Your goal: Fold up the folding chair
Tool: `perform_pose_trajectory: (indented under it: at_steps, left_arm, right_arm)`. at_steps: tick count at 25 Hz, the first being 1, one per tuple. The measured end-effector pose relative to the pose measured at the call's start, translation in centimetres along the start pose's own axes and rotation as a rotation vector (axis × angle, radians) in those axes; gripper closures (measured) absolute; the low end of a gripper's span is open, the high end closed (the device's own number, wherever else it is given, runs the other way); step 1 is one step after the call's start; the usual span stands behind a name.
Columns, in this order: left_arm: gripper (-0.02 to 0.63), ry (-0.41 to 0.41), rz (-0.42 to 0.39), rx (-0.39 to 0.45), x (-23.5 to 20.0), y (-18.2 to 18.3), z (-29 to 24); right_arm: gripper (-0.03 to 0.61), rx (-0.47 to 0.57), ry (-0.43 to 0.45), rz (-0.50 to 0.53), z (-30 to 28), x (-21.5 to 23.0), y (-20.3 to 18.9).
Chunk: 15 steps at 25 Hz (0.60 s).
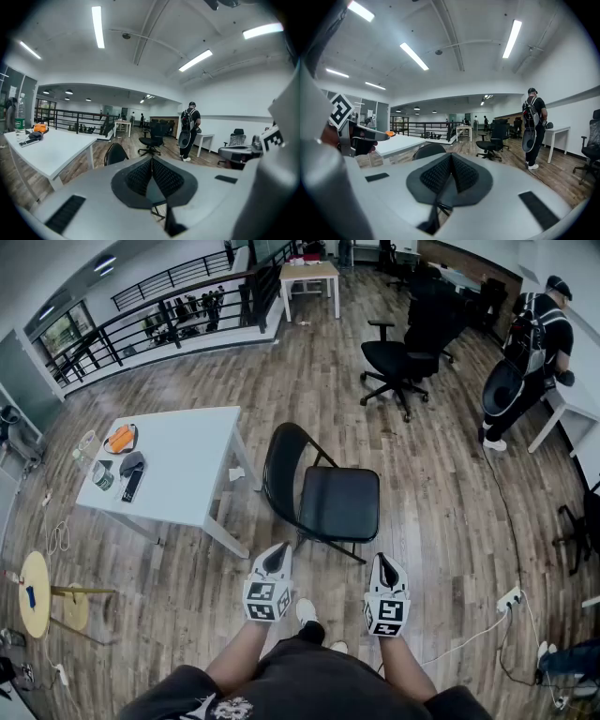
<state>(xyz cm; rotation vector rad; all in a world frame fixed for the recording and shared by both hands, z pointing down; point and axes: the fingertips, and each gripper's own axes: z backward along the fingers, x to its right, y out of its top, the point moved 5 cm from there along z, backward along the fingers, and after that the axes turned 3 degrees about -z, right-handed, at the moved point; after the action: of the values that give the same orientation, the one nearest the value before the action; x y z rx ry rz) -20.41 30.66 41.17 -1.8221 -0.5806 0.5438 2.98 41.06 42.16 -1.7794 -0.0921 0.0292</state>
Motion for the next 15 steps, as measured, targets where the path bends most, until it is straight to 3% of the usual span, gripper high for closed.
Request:
perform_pose_trajectory:
  at_steps: [8, 15]
  left_arm:
    - [0.607, -0.018, 0.003, 0.016, -7.2, 2.2, -9.1]
    - [0.607, -0.032, 0.006, -0.019, -10.8, 3.7, -13.4]
  right_arm:
    - [0.565, -0.02, -0.041, 0.04, -10.1, 1.3, 0.8]
    - [0.565, -0.032, -0.087, 0.051, -14.1, 2.8, 1.7]
